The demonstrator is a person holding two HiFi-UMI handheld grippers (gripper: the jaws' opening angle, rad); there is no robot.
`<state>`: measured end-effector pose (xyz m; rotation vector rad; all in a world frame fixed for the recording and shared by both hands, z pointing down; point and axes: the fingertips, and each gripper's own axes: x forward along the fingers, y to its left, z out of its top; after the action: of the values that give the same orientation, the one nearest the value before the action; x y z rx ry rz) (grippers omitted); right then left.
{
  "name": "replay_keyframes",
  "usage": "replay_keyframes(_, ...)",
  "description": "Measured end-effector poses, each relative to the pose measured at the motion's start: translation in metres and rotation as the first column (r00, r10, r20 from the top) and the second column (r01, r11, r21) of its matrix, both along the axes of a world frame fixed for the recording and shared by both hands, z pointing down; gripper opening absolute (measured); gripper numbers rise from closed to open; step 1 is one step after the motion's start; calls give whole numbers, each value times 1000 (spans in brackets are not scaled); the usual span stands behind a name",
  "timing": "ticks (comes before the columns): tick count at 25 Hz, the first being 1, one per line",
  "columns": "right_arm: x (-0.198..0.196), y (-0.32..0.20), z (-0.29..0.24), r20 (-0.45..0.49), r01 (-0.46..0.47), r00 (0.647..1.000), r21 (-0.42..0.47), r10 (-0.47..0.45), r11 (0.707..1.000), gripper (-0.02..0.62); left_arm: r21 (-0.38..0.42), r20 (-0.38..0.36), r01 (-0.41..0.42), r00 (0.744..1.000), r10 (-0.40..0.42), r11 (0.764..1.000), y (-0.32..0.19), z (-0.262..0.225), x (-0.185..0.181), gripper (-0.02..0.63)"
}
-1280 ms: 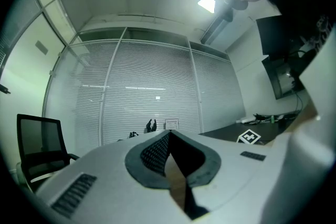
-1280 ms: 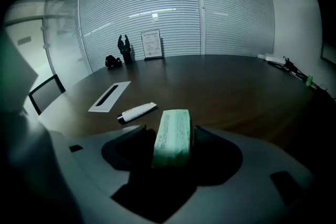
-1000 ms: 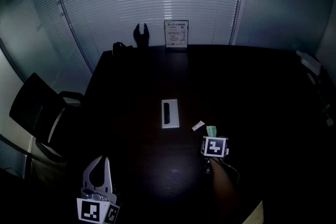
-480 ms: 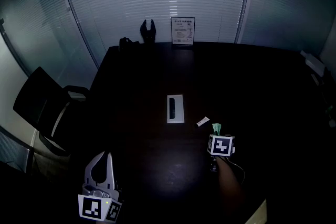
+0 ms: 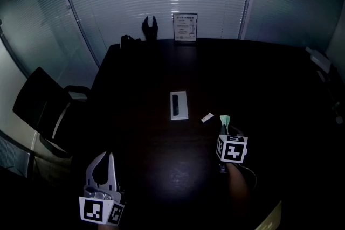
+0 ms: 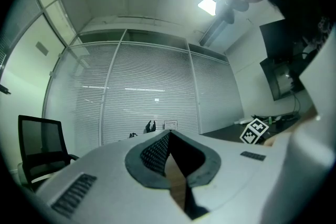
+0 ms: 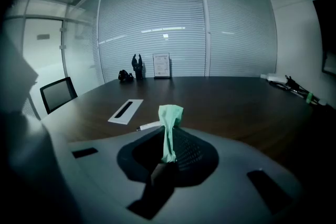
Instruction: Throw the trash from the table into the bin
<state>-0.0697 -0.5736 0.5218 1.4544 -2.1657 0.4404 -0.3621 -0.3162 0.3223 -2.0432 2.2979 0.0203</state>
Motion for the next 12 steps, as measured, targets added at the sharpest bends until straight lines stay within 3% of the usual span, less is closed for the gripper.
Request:
replay_keyframes(6,0,34,-67,37,20,999,167,-27,986,43,21,-3,-41,999,41,999,15,-5,12,0)
replay_keyframes(12,5,94,-128,78,12,996,343,-41,939,43,54,-12,-88,996,88,995,42,-11,27,0)
